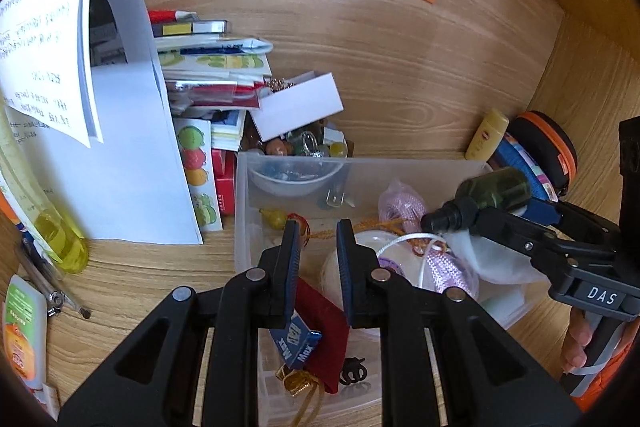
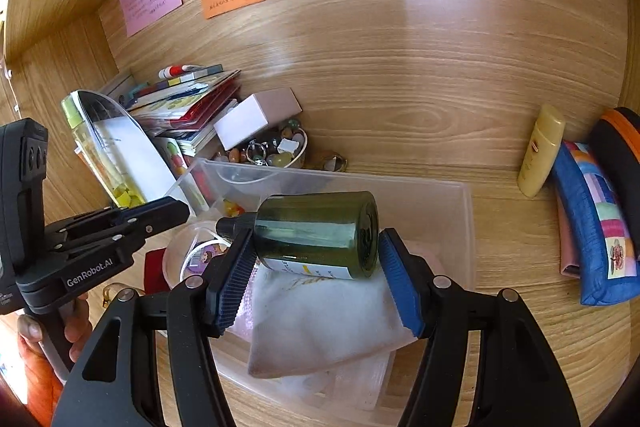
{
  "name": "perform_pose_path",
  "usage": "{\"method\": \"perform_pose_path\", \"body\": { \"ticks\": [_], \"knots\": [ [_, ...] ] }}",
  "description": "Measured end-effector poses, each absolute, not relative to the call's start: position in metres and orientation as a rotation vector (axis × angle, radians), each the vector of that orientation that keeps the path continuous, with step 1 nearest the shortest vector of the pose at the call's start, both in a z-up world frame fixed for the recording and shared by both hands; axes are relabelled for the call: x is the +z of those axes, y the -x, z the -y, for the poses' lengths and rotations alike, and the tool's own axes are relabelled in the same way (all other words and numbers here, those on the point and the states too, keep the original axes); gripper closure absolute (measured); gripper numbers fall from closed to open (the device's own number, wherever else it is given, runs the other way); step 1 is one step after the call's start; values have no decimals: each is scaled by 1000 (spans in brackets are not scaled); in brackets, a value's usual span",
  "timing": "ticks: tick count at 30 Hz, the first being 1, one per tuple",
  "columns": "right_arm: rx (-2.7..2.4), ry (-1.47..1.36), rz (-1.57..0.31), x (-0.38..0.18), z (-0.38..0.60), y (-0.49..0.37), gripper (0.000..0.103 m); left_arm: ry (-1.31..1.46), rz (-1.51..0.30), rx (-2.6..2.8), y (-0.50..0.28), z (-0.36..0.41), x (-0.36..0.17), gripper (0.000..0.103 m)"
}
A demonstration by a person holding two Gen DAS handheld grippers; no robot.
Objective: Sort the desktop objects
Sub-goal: 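Open both tools to drop the bottle and seashell into the box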
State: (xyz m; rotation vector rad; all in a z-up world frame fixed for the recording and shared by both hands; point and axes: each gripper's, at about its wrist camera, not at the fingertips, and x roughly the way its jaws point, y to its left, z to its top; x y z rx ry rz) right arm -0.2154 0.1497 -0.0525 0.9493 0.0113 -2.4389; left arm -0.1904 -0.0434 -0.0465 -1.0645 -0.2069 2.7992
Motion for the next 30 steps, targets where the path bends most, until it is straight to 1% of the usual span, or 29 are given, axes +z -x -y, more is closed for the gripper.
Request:
{"method": "perform_pose_path", "body": {
  "ticks": [7, 9, 12, 13, 14, 17, 20, 22, 24, 25, 27, 30],
  "knots": [
    [-2469, -960, -116, -59, -139, 213, 42, 1080, 204, 2778, 189, 40, -47, 84],
    [-2469, -960, -125, -60, -139, 213, 40, 1080, 201, 2788, 187, 41, -47, 75],
    [-2464, -967, -123, -59, -141, 213, 34, 1064, 207, 2795, 184, 42, -45, 69],
    [-2466, -967, -119, -59, -142, 213, 31, 1055, 210, 2797, 183, 42, -44, 68],
    [-2467, -968, -116, -58, -143, 213, 28, 1049, 212, 2800, 181, 43, -42, 65],
    [-2473, -973, -105, -56, -146, 213, 26, 1025, 207, 2815, 177, 43, -38, 56],
    [-2473, -970, -92, -51, -150, 211, 24, 1003, 197, 2824, 173, 42, -32, 53],
    [-2477, -961, -88, -47, -153, 209, 21, 999, 192, 2830, 171, 41, -29, 48],
    [-2480, -946, -87, -43, -155, 204, 21, 997, 183, 2840, 167, 40, -25, 39],
    [-2480, -939, -89, -41, -156, 202, 21, 991, 181, 2842, 165, 39, -23, 38],
    [-2482, -925, -104, -36, -158, 196, 20, 984, 176, 2846, 159, 38, -19, 31],
    [-2496, -899, -136, -31, -160, 185, 20, 971, 175, 2849, 147, 35, -12, 26]
  ]
}}
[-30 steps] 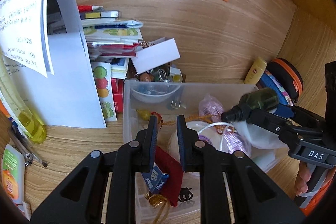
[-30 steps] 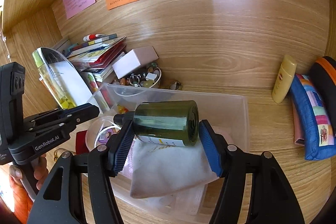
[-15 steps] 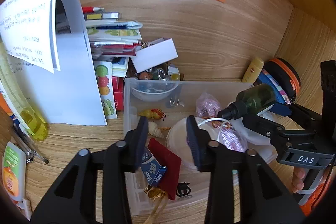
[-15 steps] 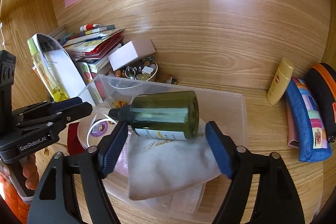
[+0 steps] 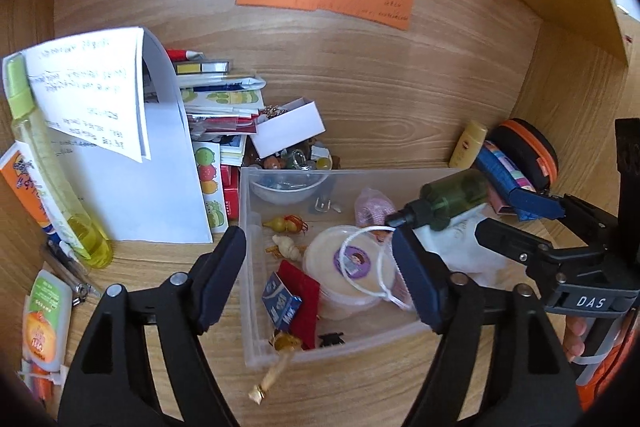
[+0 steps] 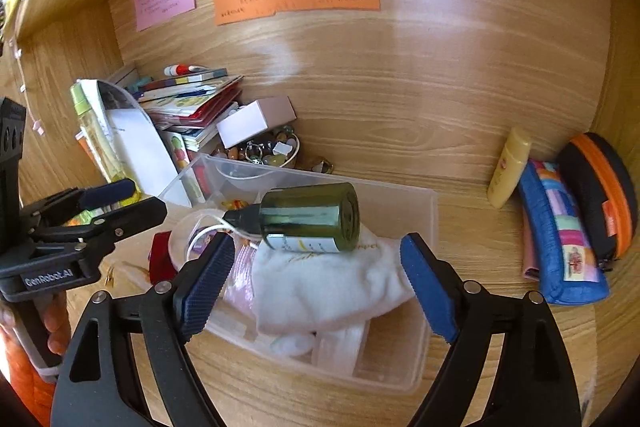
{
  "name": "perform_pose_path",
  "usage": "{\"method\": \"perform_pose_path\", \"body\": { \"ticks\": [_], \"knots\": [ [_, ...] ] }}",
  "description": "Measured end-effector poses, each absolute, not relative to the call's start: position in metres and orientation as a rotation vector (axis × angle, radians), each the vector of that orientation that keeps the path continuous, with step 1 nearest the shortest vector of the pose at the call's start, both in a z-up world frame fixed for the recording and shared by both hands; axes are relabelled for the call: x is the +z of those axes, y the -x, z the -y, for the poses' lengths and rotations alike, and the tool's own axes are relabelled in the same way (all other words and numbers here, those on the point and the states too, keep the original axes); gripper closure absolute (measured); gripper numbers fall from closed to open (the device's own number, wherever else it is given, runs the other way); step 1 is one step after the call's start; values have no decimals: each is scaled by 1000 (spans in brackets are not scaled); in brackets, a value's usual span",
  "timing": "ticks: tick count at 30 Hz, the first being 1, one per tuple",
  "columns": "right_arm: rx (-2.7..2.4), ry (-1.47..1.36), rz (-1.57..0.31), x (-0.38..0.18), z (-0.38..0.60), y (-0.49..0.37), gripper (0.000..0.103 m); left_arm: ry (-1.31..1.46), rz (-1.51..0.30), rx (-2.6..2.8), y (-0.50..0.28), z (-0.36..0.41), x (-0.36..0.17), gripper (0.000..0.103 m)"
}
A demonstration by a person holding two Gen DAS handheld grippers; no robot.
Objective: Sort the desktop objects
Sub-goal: 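Open both tools to drop the bottle and seashell into the box, then withdraw both open tools from the plastic box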
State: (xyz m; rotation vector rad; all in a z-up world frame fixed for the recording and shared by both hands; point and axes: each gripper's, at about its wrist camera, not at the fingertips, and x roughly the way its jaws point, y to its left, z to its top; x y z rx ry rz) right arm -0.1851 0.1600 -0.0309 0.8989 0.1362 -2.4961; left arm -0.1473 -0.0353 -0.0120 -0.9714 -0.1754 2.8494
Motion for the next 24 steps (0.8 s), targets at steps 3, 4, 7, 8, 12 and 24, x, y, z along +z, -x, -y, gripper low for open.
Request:
{"method": "perform_pose_path", "body": {
  "ticks": [3, 4, 7, 8, 12, 24],
  "knots": [
    [-2505, -875, -161, -27, -163, 173, 19, 963, 172, 2878, 137, 33, -7, 10],
    [-2506, -868, -167, -25, -165, 168, 19, 952, 181, 2886, 131, 32, -5, 8],
    [-2509, -841, -171, -21, -170, 154, 19, 936, 193, 2885, 116, 27, 0, 7],
    [-2509, -831, -169, -20, -172, 149, 18, 933, 192, 2888, 112, 26, 2, 7],
    [-2513, -795, -164, -14, -181, 129, 17, 902, 154, 2944, 90, 17, 8, 6],
    [-2513, -732, -149, -7, -202, 82, 9, 813, 81, 3028, 38, -11, 17, 3]
  ]
}}
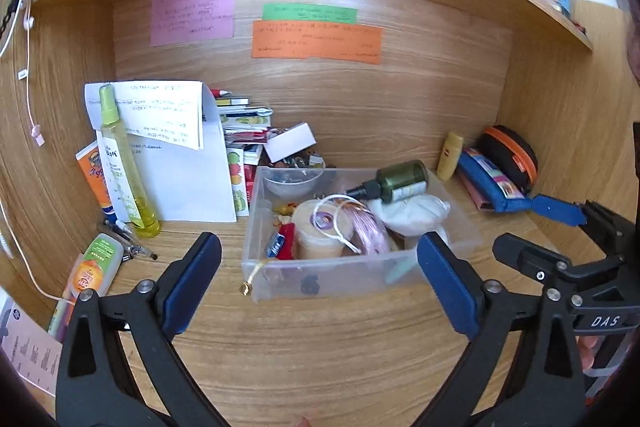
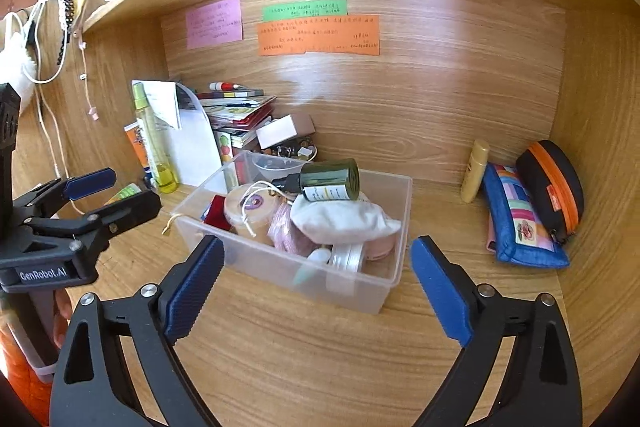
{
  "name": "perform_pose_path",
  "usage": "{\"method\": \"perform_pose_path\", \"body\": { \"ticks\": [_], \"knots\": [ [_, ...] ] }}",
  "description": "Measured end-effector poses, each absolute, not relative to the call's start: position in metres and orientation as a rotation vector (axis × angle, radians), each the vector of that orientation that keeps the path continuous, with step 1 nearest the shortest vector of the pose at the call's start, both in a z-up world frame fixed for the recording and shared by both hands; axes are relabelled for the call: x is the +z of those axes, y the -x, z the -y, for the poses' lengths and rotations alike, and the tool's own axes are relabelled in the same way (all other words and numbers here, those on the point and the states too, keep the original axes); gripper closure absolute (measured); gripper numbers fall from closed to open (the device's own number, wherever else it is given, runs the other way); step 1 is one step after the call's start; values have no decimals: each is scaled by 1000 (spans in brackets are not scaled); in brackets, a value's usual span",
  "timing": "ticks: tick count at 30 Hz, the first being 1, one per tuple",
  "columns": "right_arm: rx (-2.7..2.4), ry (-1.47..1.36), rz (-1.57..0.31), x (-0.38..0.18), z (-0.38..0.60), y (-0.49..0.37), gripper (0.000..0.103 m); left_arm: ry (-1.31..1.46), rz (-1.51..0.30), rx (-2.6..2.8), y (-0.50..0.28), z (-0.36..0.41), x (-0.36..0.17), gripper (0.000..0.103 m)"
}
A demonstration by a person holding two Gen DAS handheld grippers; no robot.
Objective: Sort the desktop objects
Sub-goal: 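Withdraw both open tools from the plastic box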
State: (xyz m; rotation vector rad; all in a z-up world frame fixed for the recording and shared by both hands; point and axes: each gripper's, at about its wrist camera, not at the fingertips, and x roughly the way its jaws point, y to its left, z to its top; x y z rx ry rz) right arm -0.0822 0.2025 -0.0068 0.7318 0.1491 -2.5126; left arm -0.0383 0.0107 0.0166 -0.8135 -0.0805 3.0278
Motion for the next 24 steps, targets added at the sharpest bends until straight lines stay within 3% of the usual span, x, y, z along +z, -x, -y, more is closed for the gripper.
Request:
{"method": "perform_pose_path", "body": {
  "ticks": [24],
  "knots": [
    [-2504, -755, -130, -12, -219, 64, 9, 679, 30, 3050, 10, -28, 18, 3]
  ]
}}
